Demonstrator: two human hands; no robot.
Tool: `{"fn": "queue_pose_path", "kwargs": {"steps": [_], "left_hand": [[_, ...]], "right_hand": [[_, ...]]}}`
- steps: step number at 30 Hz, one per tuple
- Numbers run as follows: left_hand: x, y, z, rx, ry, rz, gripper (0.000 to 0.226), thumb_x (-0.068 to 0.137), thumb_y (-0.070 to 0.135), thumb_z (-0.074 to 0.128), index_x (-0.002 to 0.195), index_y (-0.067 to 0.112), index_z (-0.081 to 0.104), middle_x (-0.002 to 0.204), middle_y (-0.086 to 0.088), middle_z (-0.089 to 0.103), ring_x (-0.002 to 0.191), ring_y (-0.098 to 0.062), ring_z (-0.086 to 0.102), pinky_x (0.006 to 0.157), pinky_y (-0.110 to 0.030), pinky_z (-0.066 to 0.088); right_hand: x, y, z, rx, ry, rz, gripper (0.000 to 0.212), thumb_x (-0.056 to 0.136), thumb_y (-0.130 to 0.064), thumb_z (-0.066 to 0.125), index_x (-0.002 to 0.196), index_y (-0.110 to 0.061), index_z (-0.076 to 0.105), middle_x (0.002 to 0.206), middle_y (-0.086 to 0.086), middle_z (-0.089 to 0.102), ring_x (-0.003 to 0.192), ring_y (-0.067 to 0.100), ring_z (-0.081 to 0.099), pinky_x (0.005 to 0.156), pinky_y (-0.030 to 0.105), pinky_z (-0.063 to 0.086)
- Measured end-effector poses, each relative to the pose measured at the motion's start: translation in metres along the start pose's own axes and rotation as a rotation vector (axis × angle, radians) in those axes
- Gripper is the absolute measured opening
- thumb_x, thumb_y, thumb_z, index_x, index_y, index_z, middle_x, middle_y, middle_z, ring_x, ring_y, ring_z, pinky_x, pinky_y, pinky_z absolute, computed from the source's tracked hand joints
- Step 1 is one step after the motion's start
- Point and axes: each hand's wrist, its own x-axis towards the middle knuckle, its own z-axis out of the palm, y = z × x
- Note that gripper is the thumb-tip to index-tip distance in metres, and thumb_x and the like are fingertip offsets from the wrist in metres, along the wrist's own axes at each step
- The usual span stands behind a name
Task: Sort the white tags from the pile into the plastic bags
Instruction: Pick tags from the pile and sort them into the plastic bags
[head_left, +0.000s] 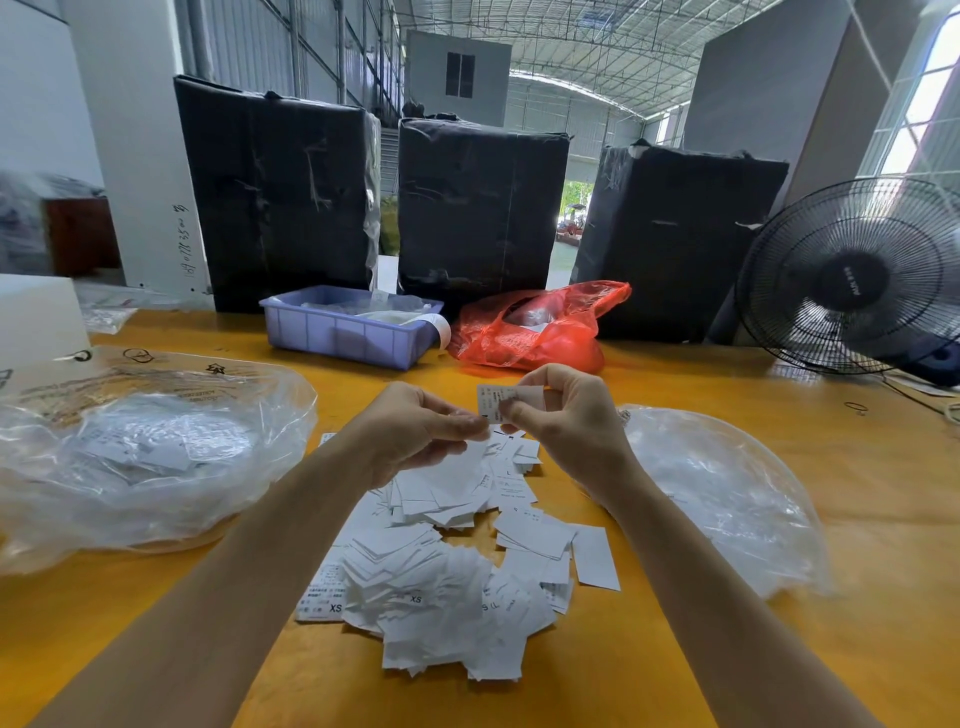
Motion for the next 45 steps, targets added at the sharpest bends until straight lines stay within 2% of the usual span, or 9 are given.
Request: {"fn": "queue_pose_path", "kwargs": {"steps": [6,15,23,26,30,35,38,42,45], "left_hand": [[-0.001,0.000,0.000,0.011,0.002,0.002,0.036,0.052,0.027,0.078,0.082,0.007,0.074,0.069,0.002,0.073,0.047,0.000,0.060,0.046,-0.014,0.046],[-0.001,0.001,0.001,0.030,0.042,0.008,0.034,0.052,0.029,0.078,0.078,0.009,0.073,0.057,0.004,0.069,0.045,0.000,0.058,0.045,-0.014,0.045],[-0.002,-0.001,0.003,0.096,0.005,0.040,0.030,0.053,0.031,0.076,0.074,0.011,0.075,0.058,0.002,0.068,0.052,-0.003,0.058,0.050,-0.017,0.046],[-0.003,-0.003,0.007,0.116,-0.010,0.055,0.031,0.054,0.033,0.075,0.074,0.010,0.075,0.062,-0.001,0.069,0.055,-0.005,0.058,0.054,-0.018,0.047],[0.000,-0.006,0.012,0.053,0.016,0.046,0.032,0.064,0.029,0.075,0.078,0.001,0.072,0.070,-0.010,0.067,0.061,-0.013,0.056,0.056,-0.020,0.049],[0.002,-0.010,0.016,0.060,0.051,0.055,0.032,0.078,0.030,0.071,0.088,-0.001,0.073,0.075,-0.006,0.065,0.066,-0.012,0.058,0.055,-0.018,0.050],[0.003,-0.011,0.018,0.005,0.112,0.071,0.031,0.080,0.032,0.070,0.085,0.002,0.073,0.076,0.005,0.056,0.072,-0.013,0.058,0.061,-0.021,0.053],[0.004,-0.010,0.022,-0.135,0.192,0.038,0.027,0.080,0.034,0.070,0.076,0.007,0.067,0.075,0.004,0.054,0.071,-0.015,0.056,0.058,-0.024,0.050],[0.004,-0.010,0.021,-0.225,0.214,0.012,0.023,0.077,0.033,0.072,0.077,0.012,0.063,0.073,-0.003,0.062,0.073,-0.018,0.058,0.058,-0.026,0.045]], "right_hand": [[0.000,0.002,0.002,-0.038,0.027,-0.031,0.015,0.080,-0.003,0.070,0.080,-0.014,0.060,0.087,0.014,0.070,0.077,0.027,0.069,0.069,0.051,0.057],[0.002,0.003,-0.003,0.154,-0.138,0.151,0.011,0.078,0.001,0.071,0.084,0.000,0.061,0.071,0.005,0.068,0.054,0.010,0.065,0.053,0.019,0.053],[0.002,0.003,-0.009,0.118,-0.303,0.308,0.012,0.078,-0.009,0.074,0.086,-0.005,0.067,0.068,0.006,0.068,0.064,0.016,0.060,0.064,0.031,0.046],[0.000,0.000,-0.008,0.027,-0.382,0.321,0.007,0.090,-0.012,0.061,0.097,-0.010,0.063,0.076,0.004,0.061,0.068,0.012,0.054,0.063,0.023,0.047],[0.000,0.000,-0.005,-0.053,-0.465,0.357,0.031,0.096,-0.006,0.049,0.126,-0.013,0.056,0.079,0.001,0.054,0.068,0.009,0.050,0.061,0.019,0.048],[0.000,0.002,-0.001,0.045,-0.270,0.245,0.046,0.083,-0.003,0.068,0.126,-0.006,0.053,0.076,0.008,0.062,0.059,0.010,0.063,0.058,0.020,0.054],[-0.001,0.005,0.002,-0.005,-0.121,0.164,0.027,0.084,-0.010,0.069,0.109,0.000,0.063,0.073,0.010,0.066,0.054,0.011,0.063,0.064,0.034,0.057],[-0.004,0.002,0.009,-0.084,-0.185,0.069,0.030,0.092,-0.025,0.059,0.115,-0.009,0.067,0.090,0.002,0.067,0.077,0.009,0.061,0.068,0.024,0.053],[-0.004,0.003,0.011,-0.051,-0.278,0.172,0.052,0.085,-0.024,0.068,0.134,-0.014,0.053,0.113,0.009,0.062,0.098,0.022,0.061,0.083,0.035,0.055]]}}
